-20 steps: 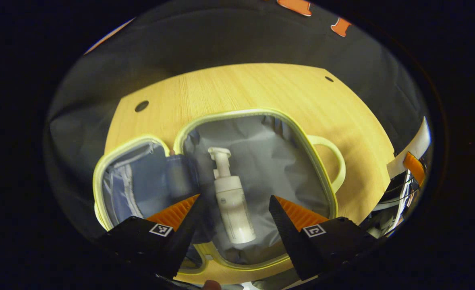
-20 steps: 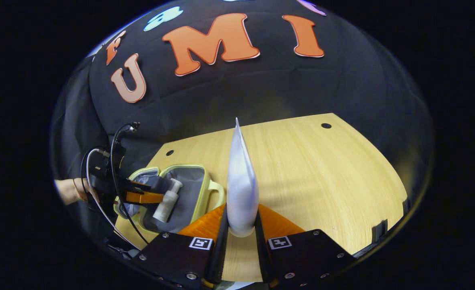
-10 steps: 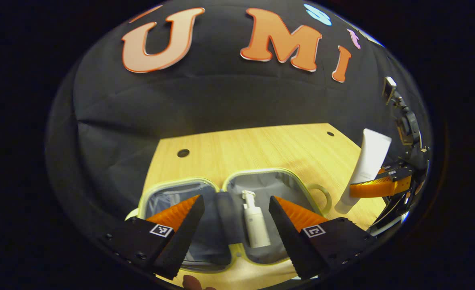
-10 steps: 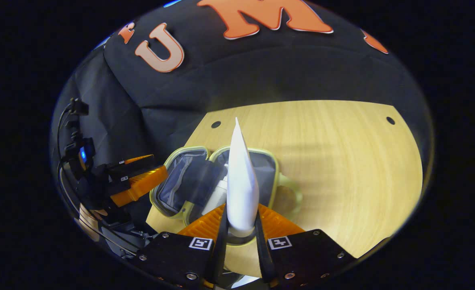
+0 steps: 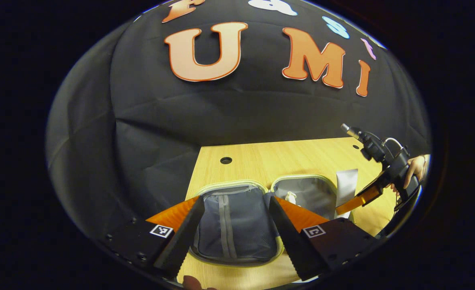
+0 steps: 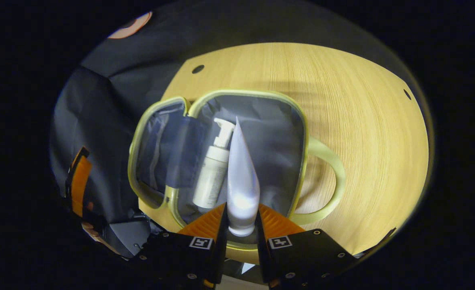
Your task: First open the suitcase, pack the skin care products into it, and then close the suitcase.
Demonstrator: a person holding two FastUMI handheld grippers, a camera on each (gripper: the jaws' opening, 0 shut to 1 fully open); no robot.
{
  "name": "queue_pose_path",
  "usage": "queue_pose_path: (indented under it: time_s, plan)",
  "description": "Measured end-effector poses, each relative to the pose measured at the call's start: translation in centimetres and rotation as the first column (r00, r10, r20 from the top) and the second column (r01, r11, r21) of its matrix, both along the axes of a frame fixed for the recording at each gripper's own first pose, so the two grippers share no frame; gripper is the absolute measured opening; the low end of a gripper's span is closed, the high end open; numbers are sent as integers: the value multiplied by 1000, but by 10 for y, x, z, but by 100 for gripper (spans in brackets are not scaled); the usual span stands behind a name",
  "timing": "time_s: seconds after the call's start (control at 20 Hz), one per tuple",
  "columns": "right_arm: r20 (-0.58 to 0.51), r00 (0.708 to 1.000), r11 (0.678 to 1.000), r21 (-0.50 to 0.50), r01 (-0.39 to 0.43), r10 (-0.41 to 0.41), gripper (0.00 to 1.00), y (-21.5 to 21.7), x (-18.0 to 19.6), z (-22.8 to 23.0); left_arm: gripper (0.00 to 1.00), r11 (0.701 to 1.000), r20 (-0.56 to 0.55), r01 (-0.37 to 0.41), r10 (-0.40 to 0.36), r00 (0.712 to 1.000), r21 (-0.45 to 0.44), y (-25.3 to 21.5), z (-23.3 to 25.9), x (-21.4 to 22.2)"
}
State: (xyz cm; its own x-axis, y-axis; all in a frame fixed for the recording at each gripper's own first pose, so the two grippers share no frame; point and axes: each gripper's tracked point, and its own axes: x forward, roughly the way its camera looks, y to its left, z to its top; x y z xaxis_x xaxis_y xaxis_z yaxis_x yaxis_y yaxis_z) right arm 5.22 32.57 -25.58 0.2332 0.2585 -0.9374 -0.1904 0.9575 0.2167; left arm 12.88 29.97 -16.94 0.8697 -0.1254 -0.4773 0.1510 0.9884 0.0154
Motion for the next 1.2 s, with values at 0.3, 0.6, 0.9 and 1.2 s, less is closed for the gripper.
queue_pose_path:
  time_s: [0.3, 0.6, 0.9, 1.2]
  plan:
    - [-49, 997, 996, -64, 56, -60, 42, 0, 9, -27, 100, 999, -16, -31, 31, 999, 12, 23, -12, -10]
    - [-15, 998, 998, -3, 67, -67, 84, 23, 11, -20, 100, 998, -26, -55, 56, 998, 19, 37, -22, -24]
    - [221, 970, 973, 226, 46, -98, 96, 65, 26, 44, 100, 987, -32, -140, 138, 990, -73, 81, -37, -31]
    - [392, 910, 944, 329, -3, -133, 96, 80, 21, 90, 98, 913, -9, -178, 188, 982, -366, 149, -52, -6]
